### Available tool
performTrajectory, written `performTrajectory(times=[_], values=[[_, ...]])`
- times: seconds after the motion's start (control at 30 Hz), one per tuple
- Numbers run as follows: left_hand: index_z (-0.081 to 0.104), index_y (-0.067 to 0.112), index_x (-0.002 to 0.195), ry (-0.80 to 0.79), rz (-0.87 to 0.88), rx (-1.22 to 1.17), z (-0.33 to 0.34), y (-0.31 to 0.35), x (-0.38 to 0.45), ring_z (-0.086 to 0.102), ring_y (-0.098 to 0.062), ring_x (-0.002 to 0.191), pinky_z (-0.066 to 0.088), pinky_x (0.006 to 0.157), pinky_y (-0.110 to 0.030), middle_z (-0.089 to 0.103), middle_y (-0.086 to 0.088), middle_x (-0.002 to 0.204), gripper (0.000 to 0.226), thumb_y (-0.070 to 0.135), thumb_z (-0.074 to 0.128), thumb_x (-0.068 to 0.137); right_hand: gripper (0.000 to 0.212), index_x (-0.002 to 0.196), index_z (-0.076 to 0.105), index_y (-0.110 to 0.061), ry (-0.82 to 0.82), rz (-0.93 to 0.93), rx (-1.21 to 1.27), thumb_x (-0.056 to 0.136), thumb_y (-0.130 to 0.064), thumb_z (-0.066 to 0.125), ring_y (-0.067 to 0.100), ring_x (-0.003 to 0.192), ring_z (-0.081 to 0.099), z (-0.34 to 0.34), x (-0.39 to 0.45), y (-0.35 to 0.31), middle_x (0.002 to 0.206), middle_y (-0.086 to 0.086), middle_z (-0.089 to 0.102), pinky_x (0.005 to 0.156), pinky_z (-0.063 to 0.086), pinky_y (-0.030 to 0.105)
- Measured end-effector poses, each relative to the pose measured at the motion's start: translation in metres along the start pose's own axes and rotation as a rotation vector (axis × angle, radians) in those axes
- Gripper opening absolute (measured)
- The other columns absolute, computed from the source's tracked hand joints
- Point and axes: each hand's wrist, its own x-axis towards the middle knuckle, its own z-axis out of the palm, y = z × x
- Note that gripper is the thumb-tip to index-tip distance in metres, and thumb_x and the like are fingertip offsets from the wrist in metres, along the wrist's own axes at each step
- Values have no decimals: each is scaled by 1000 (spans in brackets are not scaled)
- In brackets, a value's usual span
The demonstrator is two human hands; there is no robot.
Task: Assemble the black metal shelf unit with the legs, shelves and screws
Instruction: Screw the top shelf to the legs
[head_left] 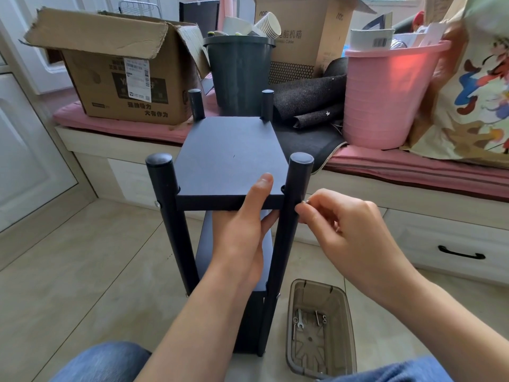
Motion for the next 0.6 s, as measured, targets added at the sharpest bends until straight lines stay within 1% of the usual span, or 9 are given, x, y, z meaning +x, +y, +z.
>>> performTrajectory(times=[0.1,0.27,0.37,0.47,0.6], values=[[61,18,132,8,1,-10,1,-1,-1,72,-18,106,61,86,-34,73,-2,122,46,17,71,87,24,75,64,-17,0,3,10,95,-30,59,17,57,49,0,0,-1,63,1,64,53,38,24],[59,19,133,14,24,-16,4,0,-3,72,-18,107,62,84,-34,73,-1,122,67,29,75,69,29,72,63,-13,-4,8,27,95,-30,57,17,57,49,0,-1,-3,61,1,61,54,38,24],[61,20,131,19,19,-7,4,1,-4,71,-18,109,61,88,-37,73,0,121,66,32,75,67,33,70,61,-10,-7,10,40,95,-30,56,16,55,44,0,-1,-3,57,2,55,52,35,21],[62,23,128,13,14,1,4,1,-4,70,-19,111,60,91,-39,73,2,121,63,35,75,68,36,69,61,-8,-12,18,56,97,-31,53,11,52,40,0,0,-3,55,-2,52,50,32,20],[62,27,125,-6,11,1,4,2,-5,70,-18,112,61,87,-35,73,3,122,59,38,74,68,36,69,60,-10,-18,20,67,98,-30,53,9,50,40,1,0,-2,54,-10,49,50,31,17]])
